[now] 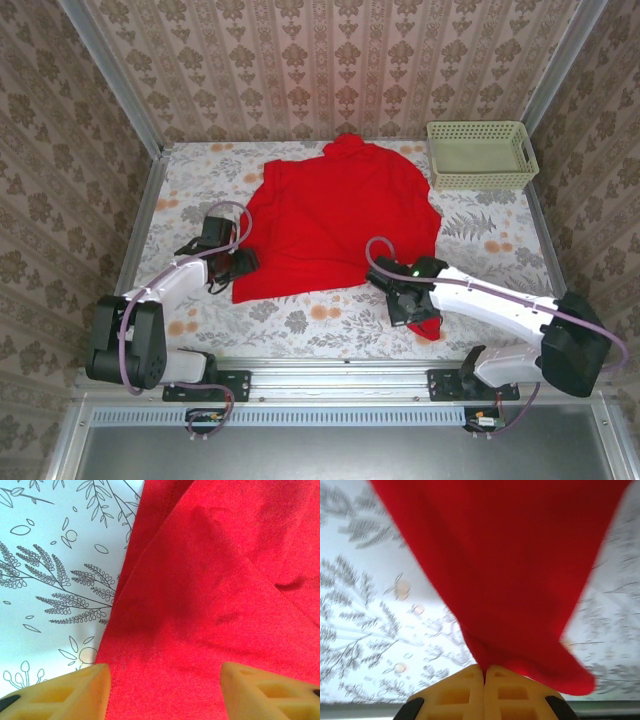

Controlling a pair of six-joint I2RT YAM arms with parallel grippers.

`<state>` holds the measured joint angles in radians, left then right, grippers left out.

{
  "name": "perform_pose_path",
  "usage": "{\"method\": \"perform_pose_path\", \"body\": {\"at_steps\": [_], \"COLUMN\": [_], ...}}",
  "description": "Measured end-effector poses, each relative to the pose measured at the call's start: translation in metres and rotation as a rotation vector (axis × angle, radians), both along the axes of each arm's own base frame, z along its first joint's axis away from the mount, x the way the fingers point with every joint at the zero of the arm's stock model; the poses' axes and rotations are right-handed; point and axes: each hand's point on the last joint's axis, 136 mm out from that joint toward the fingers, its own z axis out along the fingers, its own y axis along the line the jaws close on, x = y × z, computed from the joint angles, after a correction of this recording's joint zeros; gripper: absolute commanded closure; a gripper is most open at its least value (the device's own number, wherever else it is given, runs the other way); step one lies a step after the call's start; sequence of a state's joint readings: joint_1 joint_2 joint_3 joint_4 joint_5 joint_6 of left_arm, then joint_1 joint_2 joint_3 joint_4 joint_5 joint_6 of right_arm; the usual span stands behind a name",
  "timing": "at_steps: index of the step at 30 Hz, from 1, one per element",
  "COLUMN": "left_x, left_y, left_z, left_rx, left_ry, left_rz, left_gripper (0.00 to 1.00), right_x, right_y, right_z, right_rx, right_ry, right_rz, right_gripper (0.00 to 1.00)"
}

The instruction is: Fold the inside-out t-shirt

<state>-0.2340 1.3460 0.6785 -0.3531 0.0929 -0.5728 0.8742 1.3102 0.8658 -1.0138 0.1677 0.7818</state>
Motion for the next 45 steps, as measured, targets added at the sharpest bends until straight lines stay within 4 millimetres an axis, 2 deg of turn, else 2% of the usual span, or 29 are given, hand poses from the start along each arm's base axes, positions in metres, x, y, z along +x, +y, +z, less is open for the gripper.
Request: {"method": "perform_pose_path", "body": {"at_steps": [5,8,12,13,15,19,21,23,28,31,33,35,39,45], "left_x": [-0.001,-0.002,-0.008,-0.009,-0.012,-0.017,-0.017,-0.014,-0.010,-0.009,-0.010,-0.014,-0.011,-0.011], "left_y": [0.000,0.000,-0.011,-0.015,-0.029,-0.059,-0.071,-0.074,-0.073,-0.058,-0.043,-0.033,-0.030,-0.032], "left_z": [-0.001,-0.001,0.001,0.004,0.012,0.026,0.029,0.026,0.008,-0.004,-0.014,-0.022,-0.021,-0.019], "left_rx": [0.003,0.004,0.024,0.028,0.032,0.025,0.016,0.015,0.007,-0.015,-0.022,-0.026,-0.068,-0.093], "left_ry": [0.005,0.007,0.001,-0.009,-0.045,-0.100,-0.112,-0.111,-0.072,-0.049,-0.029,-0.007,-0.026,-0.031], "left_rz": [-0.005,-0.008,-0.050,-0.066,-0.115,-0.212,-0.245,-0.249,-0.240,-0.194,-0.149,-0.119,-0.105,-0.108], "left_gripper": [0.46,0.46,0.45,0.44,0.43,0.42,0.42,0.41,0.39,0.39,0.39,0.38,0.38,0.37], "right_x": [-0.011,-0.010,0.007,0.012,0.026,0.044,0.053,0.068,0.115,0.134,0.141,0.146,0.157,0.161], "right_y": [0.049,0.058,0.031,0.024,-0.004,-0.048,-0.055,-0.055,-0.055,-0.065,-0.082,-0.097,-0.128,-0.141], "right_z": [-0.011,-0.011,0.006,0.011,0.019,0.007,-0.002,-0.008,-0.028,-0.045,-0.058,-0.060,-0.059,-0.056], "right_rx": [0.073,0.078,0.062,0.076,0.103,0.133,0.151,0.176,0.236,0.235,0.221,0.235,0.247,0.221], "right_ry": [0.064,0.061,-0.010,-0.035,-0.084,-0.110,-0.100,-0.099,-0.081,-0.059,-0.042,-0.035,-0.077,-0.089], "right_rz": [0.108,0.131,0.039,0.005,-0.112,-0.328,-0.383,-0.411,-0.469,-0.522,-0.586,-0.646,-0.746,-0.752], "right_gripper": [0.68,0.53,0.47,0.48,0.52,0.52,0.52,0.53,0.56,0.61,0.63,0.63,0.64,0.61]}}
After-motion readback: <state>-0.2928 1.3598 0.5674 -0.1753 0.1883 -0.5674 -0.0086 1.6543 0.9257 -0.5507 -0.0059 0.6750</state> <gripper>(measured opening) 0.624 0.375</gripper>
